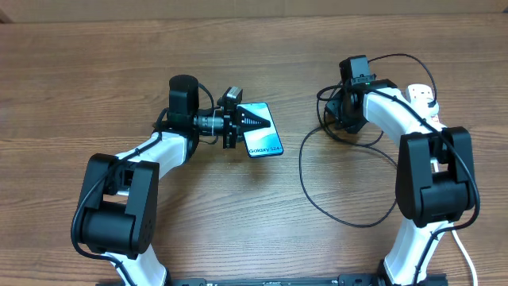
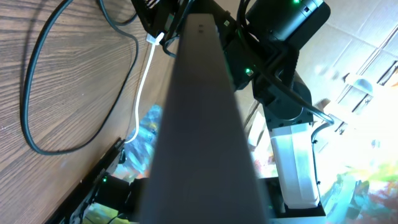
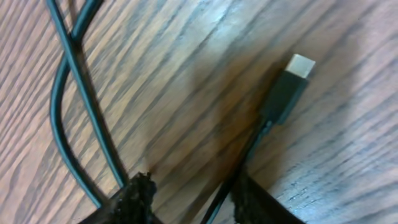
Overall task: Plug charger to phone and switch on socket
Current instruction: 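Lower the right gripper and grasp the black USB-C plug, then lift the plug with the right gripper and carry it left toward the phone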
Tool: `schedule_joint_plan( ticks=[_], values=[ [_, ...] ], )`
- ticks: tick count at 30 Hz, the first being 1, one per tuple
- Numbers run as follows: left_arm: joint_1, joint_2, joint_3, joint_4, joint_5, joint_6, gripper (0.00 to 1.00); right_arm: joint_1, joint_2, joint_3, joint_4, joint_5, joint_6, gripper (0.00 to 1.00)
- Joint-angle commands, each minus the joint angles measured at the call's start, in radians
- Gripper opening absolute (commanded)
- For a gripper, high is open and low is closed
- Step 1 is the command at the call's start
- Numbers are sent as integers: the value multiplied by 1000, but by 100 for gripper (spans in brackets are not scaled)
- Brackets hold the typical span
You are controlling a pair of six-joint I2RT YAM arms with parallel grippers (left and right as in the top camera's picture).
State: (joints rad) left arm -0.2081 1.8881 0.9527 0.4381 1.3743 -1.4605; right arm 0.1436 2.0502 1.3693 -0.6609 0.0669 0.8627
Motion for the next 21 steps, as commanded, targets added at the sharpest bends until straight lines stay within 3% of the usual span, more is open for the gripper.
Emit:
schedule_joint_plan(
  ticks=[1,9,14,21],
  values=[
    [-4,2,25,7,29,2,4,-6,69,-1,-14,18,5,38],
    [-4,2,25,8,32,14,4,-6,80,1,-51,16,-20,4],
    [-4,2,25,8,45,55,4,-7,64,21,-81,-1,-128,4],
    [-4,2,25,9,38,61,4,-6,-71,142,-265,-14,-220,4]
  ],
)
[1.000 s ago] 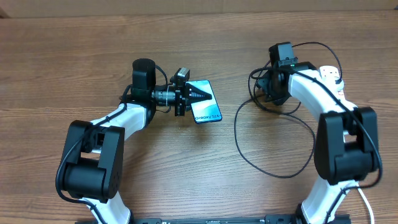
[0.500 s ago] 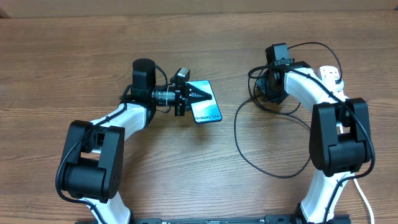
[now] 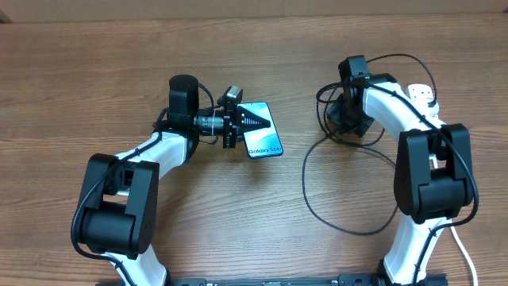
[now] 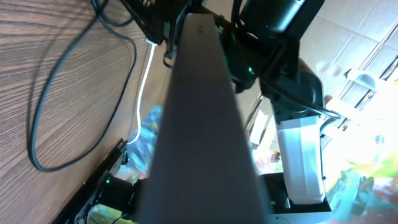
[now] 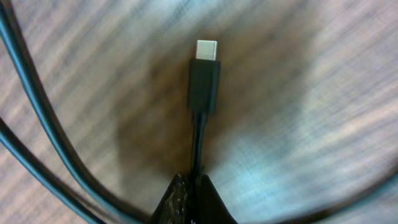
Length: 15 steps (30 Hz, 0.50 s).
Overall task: Plug charger to phone and switch on socket
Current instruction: 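Lift the plug with the right gripper and carry it left toward the phone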
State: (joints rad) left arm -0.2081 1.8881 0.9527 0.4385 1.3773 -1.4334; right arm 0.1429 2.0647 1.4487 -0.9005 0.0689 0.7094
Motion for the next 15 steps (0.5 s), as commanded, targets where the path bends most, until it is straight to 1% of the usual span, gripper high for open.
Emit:
schedule_joint_plan(
  ticks=[1,4,7,12,15],
  values=[
    [-4,2,25,9,39,45,4,-6,-119,72,-49,-31,-84,4],
    [-4,2,25,11,61,107,4,-5,-239,78,-97,-106,-102,4],
    [-3,2,25,11,103,167,4,-3,-368,77,-133,-237,-101,4],
    [5,2,25,11,138,174,4,50,-521,77,-137,-426,-101,4],
    [5,2,25,11,140,174,4,117,-584,77,-135,-472,-101,4]
  ],
)
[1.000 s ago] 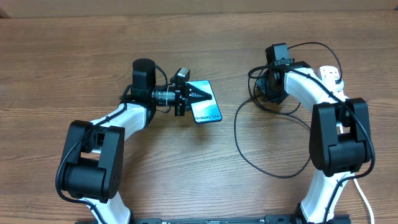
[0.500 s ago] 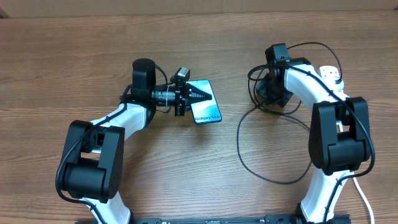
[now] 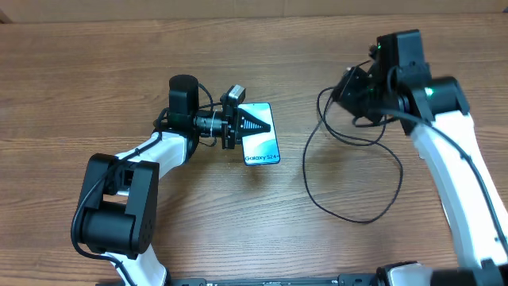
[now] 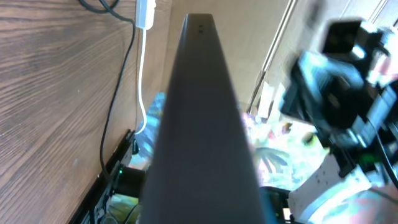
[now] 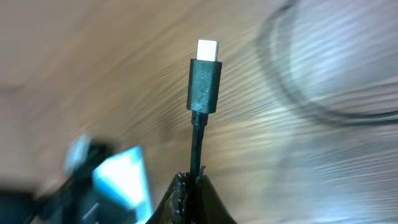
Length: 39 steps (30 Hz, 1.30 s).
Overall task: Plug charger to phone and switch on socket
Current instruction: 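Lift the plug with the right gripper and carry it left toward the phone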
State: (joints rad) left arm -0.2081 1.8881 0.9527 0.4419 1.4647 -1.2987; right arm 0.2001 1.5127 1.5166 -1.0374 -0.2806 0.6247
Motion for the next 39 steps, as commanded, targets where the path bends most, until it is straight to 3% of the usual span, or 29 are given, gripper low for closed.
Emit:
schedule_joint_plan(
  ticks=[1,10,22,28,39],
  values=[
    [5,2,25,8,52,39,4,88,-50,10,2,-123,-16,4],
    [6,2,25,9,76,43,4,295,-139,10,-105,53,35,4],
    [98,2,25,64,96,84,4,309,-293,-77,-198,159,88,4],
    [108,2,25,64,96,88,4,309,-330,-254,-142,148,154,4],
    [108,2,25,64,71,105,4,357,-336,-459,72,-36,99,4]
  ],
)
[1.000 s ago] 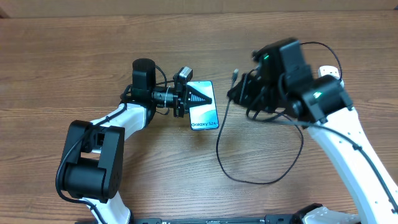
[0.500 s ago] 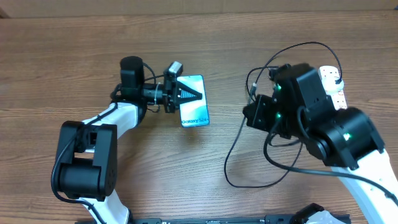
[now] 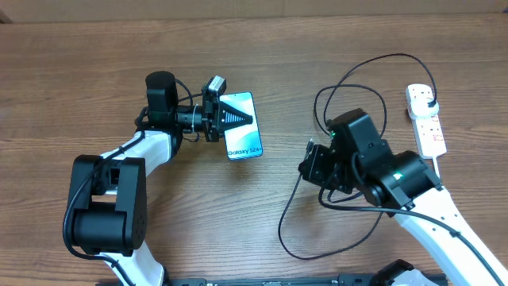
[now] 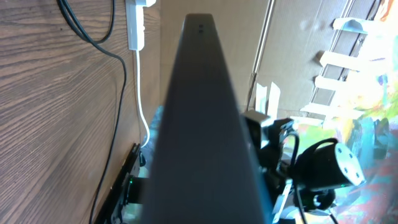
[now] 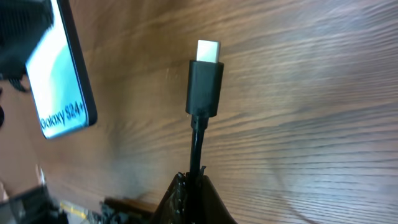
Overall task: Plug charger to phone and switch on socket
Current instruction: 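Lift the plug with the right gripper and carry it left toward the phone, then move the plug toward the bottom end of the phone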
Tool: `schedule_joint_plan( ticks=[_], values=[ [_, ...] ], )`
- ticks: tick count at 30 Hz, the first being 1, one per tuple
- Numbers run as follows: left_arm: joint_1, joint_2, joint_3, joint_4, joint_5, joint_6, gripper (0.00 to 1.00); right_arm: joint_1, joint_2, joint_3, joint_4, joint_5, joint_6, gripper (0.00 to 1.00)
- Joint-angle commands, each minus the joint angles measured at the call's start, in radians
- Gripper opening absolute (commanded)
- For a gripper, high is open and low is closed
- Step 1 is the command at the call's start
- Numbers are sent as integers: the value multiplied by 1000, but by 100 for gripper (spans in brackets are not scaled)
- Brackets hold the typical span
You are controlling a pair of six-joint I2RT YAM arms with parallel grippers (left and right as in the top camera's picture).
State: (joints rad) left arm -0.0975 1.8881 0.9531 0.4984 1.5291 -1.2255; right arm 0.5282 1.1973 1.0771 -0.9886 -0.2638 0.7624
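Note:
My left gripper (image 3: 226,117) is shut on the phone (image 3: 241,125), a Galaxy handset with a bright blue screen held off the table at upper middle; in the left wrist view the phone (image 4: 202,118) fills the frame edge-on as a dark bar. My right gripper (image 3: 311,164) is shut on the black charger cable (image 5: 198,155) just behind its USB-C plug (image 5: 205,78), which points toward the phone (image 5: 57,71) with a gap between them. The white socket strip (image 3: 425,121) lies at the far right, the cable plugged into it.
The black cable (image 3: 373,67) loops across the right half of the wooden table (image 3: 79,71), one loop behind the right arm and one near the front edge. A white lead runs from the socket strip off the right side.
My right arm has come down and left, from high at the back right to mid-table beside the phone, plug still held. My left gripper has shifted the phone slightly left and back.
First my right gripper stood open over the plug lying on the table, while the left held the phone. Then it was shut on the cable behind the plug. Later the plug was lifted high, and now it points at the phone from close by.

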Motion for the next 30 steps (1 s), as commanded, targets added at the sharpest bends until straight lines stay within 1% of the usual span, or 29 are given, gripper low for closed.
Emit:
schedule_joint_plan(
  ticks=[1,5,8,16,21,24,27,30],
  values=[
    [-3,2,25,8,6,41,4,40,-21,-25,29,-52,-48,4],
    [-3,2,25,8,6,97,4,88,-21,-26,42,-53,-84,4],
    [-3,2,25,8,0,113,4,116,-21,-26,48,-52,-100,4],
    [-4,2,25,8,-20,119,4,165,-20,-26,85,-52,-126,4],
    [-4,2,25,8,-21,131,4,168,-10,-26,87,-53,-209,4],
    [-4,2,25,8,-21,151,4,168,1,-26,90,-53,-222,4],
    [-4,2,25,7,-36,155,4,169,20,-26,107,-95,-222,4],
    [-4,2,25,7,-52,132,4,170,41,-26,131,-152,-222,4]
  ],
)
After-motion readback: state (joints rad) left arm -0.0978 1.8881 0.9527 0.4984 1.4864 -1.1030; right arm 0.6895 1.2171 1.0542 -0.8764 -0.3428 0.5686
